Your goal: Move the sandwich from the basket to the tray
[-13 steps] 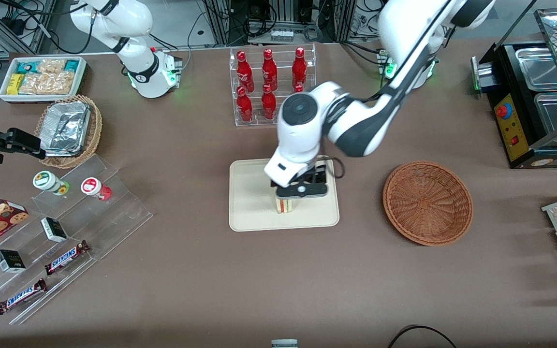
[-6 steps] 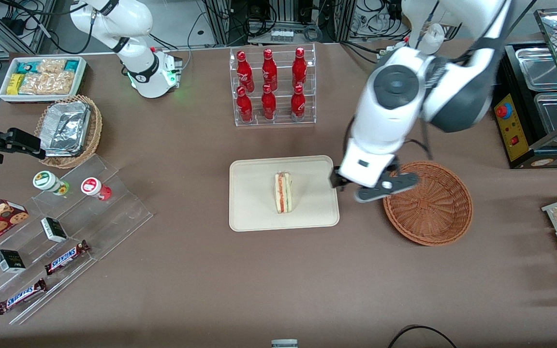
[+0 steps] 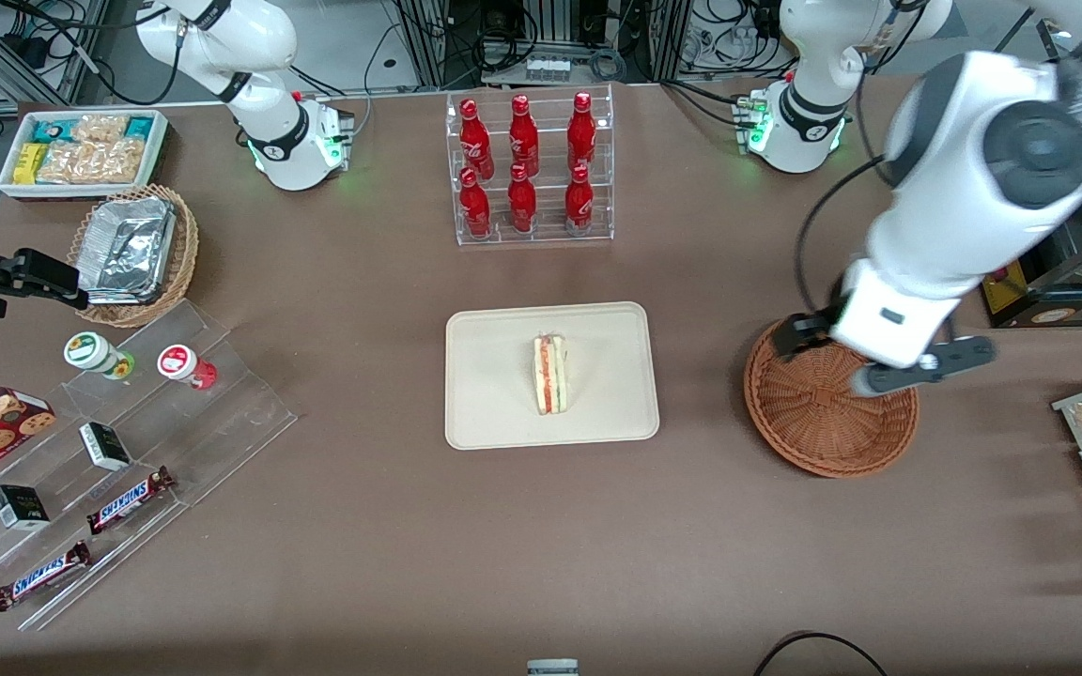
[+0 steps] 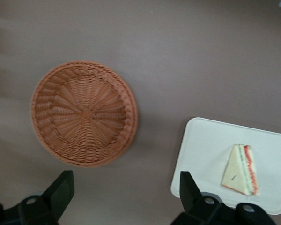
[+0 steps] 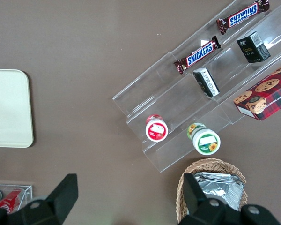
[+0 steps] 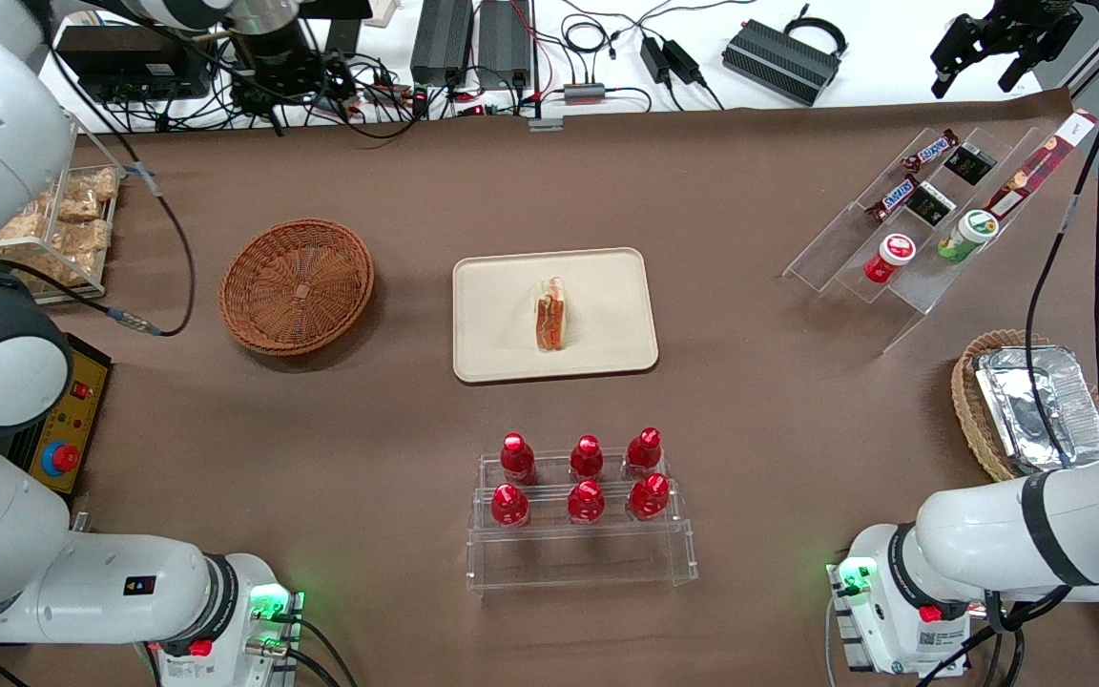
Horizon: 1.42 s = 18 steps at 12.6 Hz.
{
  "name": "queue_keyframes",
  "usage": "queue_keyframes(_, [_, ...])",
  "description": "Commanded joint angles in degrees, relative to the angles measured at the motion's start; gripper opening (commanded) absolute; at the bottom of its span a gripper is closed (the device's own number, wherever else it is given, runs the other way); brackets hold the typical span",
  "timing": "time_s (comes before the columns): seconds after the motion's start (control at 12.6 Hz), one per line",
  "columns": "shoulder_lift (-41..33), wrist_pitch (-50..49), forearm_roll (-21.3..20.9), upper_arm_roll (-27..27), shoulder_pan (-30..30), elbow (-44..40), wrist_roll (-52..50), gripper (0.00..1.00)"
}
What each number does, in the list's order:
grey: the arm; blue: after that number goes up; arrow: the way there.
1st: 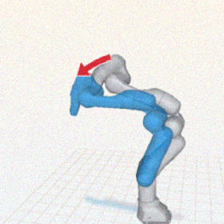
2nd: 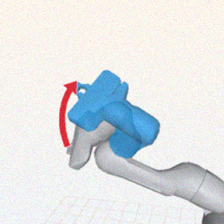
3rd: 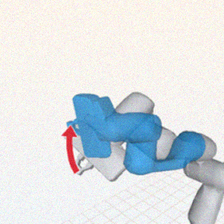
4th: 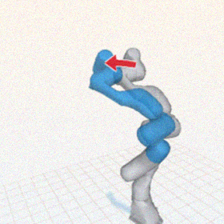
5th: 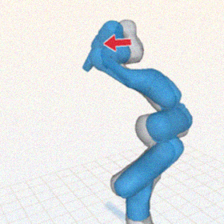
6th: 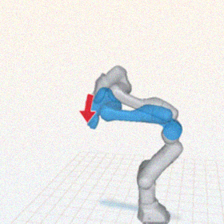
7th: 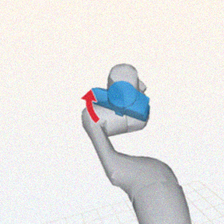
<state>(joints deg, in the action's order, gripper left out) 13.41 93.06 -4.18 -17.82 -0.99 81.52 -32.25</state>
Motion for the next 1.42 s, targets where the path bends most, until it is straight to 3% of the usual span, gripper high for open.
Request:
queue_keyframes(0.0, [-1.98,-1.30,0.93,-0.46,2.13,1.62,2.36,0.99])
queue_keyframes(0.32, [-3.47,-4.45,0.93,-0.20,5.38,1.80,9.82,0.99])
queue_keyframes(0.87, [-8.83,-8.42,1.10,13.59,-4.10,4.34,18.36,0.99])
queue_keyframes(1.35, [-16.73,-5.71,1.02,16.24,-4.72,13.81,25.65,1.00])
